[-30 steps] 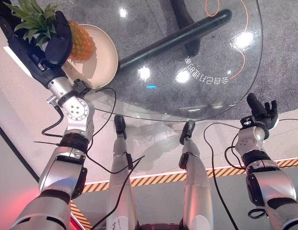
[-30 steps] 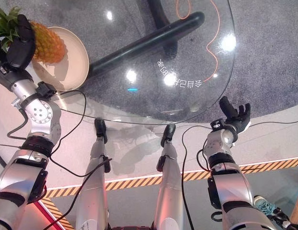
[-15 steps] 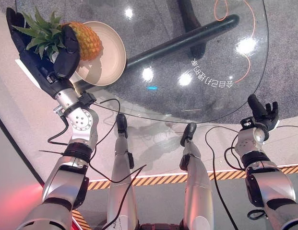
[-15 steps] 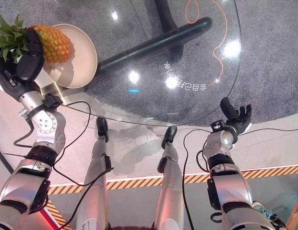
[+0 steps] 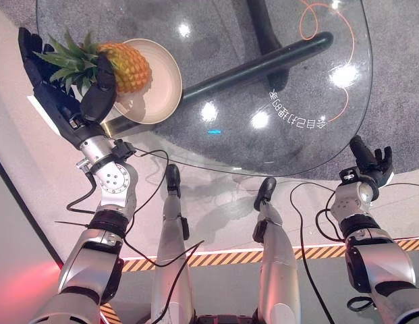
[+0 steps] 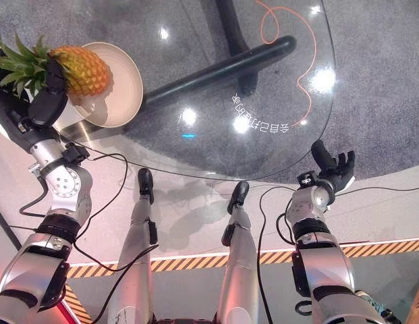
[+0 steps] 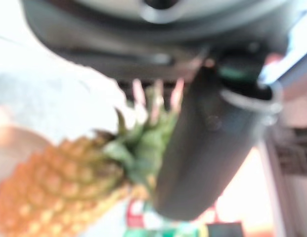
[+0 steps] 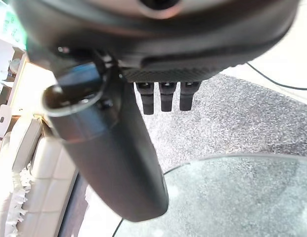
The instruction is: Pick up the fruit to the plate
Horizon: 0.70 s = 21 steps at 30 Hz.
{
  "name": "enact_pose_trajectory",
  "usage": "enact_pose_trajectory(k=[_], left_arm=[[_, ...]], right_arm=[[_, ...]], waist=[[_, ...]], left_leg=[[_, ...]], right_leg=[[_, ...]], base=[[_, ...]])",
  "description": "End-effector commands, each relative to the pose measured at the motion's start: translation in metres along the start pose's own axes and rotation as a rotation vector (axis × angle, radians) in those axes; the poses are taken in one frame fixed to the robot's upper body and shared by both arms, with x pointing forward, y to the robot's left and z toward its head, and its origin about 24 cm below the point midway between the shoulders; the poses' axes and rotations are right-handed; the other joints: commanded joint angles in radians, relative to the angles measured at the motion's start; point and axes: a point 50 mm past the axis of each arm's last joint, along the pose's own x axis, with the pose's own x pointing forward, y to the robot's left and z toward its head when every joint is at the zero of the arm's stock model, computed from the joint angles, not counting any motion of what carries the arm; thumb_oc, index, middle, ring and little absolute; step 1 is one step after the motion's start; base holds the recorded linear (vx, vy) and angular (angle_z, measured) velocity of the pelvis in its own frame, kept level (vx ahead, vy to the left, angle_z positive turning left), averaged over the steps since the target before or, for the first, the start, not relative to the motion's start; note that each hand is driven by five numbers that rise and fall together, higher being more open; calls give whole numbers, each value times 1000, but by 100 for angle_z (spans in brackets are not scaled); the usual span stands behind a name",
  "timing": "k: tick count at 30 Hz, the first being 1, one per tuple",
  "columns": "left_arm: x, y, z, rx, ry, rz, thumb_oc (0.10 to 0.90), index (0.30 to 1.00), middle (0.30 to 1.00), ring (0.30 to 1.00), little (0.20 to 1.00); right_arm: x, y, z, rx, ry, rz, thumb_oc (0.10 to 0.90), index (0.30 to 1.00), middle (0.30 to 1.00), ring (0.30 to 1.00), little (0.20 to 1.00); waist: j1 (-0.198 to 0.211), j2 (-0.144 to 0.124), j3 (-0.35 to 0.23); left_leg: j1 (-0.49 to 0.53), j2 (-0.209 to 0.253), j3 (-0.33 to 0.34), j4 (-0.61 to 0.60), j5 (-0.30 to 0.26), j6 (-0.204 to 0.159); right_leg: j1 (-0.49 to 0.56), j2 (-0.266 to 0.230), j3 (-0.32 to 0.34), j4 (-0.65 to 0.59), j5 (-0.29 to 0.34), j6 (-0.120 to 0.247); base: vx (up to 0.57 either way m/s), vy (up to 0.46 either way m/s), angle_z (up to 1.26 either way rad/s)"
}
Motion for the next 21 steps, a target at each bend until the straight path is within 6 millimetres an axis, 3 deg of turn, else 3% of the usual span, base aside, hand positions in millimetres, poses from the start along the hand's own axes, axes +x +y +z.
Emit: enact_pose_trajectory(k=[1,21], left_arm=[[23,-7,32,-133,-182,20,800,900,900,900,900],[14,-17,32,-162,-177,-56,800,900,900,900,900]], right_arm=[[9,-25,26,60,-125,-88,800,900,900,900,900],[11,-26,31,56,-132,-94,800,900,900,900,900]], waist=[[14,-5,-26],[16,7,-26]], left_leg=[[-5,-48,-8,118,-140,33],[-5,-58,-10,113,-139,36]], right_leg=[[10,22,-59,17,-29,-5],[5,19,-56,13,-24,-5]], base=[[0,0,0],[0,0,0]])
